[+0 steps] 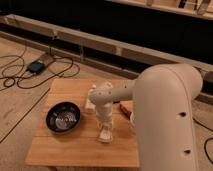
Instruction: Wipe the white sponge on the table
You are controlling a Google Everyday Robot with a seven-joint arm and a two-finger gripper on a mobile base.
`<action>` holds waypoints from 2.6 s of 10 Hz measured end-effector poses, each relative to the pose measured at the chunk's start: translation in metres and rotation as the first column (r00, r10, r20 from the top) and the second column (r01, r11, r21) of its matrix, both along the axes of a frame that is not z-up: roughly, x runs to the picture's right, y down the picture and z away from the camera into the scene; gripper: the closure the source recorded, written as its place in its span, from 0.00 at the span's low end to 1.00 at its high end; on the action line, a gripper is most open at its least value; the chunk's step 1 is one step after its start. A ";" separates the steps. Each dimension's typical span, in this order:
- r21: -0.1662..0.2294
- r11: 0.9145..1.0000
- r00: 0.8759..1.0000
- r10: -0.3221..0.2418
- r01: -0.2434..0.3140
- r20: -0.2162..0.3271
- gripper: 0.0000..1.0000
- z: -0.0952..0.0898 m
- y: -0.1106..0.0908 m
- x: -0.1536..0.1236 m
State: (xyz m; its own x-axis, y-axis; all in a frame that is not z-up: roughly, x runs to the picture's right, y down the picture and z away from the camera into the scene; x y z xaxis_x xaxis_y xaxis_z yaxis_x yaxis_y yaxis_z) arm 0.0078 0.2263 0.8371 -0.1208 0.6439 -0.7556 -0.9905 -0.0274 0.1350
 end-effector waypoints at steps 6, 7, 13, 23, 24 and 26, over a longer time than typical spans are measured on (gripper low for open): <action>0.022 0.997 0.994 -0.080 0.079 0.080 1.00 0.019 -0.023 -0.040; 0.022 0.996 0.991 -0.092 0.090 0.099 1.00 0.018 -0.023 -0.050; -0.017 0.988 0.965 -0.144 0.151 0.221 1.00 -0.013 0.003 -0.103; -0.182 0.967 0.966 -0.139 0.179 0.216 1.00 -0.068 0.071 -0.088; -0.197 0.966 0.973 -0.128 0.166 0.192 1.00 -0.070 0.075 -0.078; -0.232 0.964 0.987 -0.100 0.128 0.128 1.00 -0.072 0.083 -0.053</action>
State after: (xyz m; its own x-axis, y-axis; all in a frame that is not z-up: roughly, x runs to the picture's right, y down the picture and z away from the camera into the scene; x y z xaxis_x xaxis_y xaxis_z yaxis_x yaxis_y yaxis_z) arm -0.0452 0.3097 0.7654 0.0388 0.4480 -0.8932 -0.9944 0.1055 0.0097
